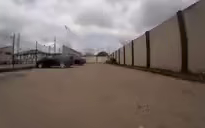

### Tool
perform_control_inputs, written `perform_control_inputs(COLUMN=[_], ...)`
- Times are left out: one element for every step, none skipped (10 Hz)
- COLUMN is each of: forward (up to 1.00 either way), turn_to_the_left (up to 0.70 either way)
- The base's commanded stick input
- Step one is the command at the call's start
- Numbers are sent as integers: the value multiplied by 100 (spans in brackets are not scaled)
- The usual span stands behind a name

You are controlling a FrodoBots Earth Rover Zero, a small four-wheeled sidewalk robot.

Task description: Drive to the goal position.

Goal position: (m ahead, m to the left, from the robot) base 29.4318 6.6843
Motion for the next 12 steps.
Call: perform_control_inputs(forward=[100, 100, 100, 100, 100, 100, 100, 100, 100, 100, 100, 100], turn_to_the_left=[0, 0, 0, -27, 0, 0, 0, 0, 0, 0, 0, 0])
